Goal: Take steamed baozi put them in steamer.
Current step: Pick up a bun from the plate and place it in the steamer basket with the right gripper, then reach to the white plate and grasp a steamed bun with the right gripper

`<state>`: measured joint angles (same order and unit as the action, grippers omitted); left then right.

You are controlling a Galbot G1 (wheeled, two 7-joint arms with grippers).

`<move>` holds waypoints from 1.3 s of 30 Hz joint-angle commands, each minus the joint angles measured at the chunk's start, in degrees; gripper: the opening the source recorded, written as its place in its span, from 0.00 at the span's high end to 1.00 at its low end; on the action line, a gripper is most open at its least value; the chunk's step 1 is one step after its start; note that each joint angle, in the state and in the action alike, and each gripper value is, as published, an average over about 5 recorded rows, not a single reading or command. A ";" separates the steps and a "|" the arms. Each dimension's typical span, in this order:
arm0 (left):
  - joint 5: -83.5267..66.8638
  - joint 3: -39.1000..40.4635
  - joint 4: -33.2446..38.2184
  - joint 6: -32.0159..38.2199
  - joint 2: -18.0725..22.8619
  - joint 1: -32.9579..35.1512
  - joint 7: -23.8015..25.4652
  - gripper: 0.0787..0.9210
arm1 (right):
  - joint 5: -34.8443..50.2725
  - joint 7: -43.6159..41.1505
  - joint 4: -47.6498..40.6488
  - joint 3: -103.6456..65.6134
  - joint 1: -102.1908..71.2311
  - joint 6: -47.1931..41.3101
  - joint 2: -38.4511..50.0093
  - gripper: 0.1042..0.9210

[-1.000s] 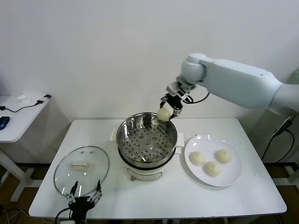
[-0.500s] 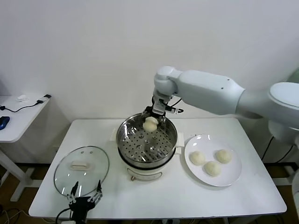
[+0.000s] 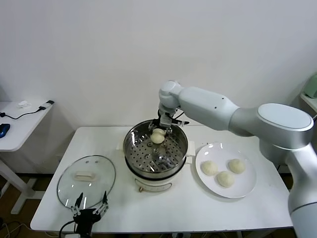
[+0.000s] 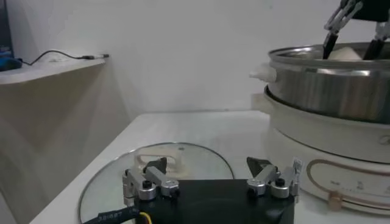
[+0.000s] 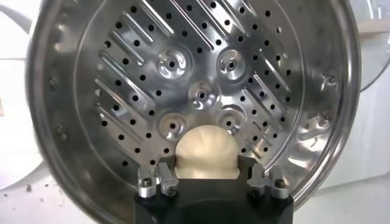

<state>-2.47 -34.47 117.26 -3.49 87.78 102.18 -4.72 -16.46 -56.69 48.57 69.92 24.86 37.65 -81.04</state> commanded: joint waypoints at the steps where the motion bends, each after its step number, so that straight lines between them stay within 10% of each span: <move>1: -0.01 0.02 -0.04 0.11 0.01 -0.09 -0.06 0.12 | -1.10 0.90 -4.81 -0.71 -1.38 1.70 -1.97 0.25; 15: 0.37 0.35 0.58 0.18 0.27 0.30 -0.03 0.12 | 24.35 -4.19 6.80 2.91 12.00 -1.25 8.76 0.12; 22: 0.40 0.42 0.94 0.29 0.21 0.58 0.04 0.12 | 50.89 -9.02 10.60 16.70 24.13 -23.67 22.36 0.12; 39: -0.07 0.31 0.49 0.03 0.19 -0.61 -0.04 0.12 | 50.83 2.91 30.87 28.86 13.54 -52.49 42.35 0.12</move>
<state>-2.46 -34.13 118.01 -3.37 87.94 101.75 -4.72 28.92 -57.47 71.87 93.84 43.08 -1.77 -47.63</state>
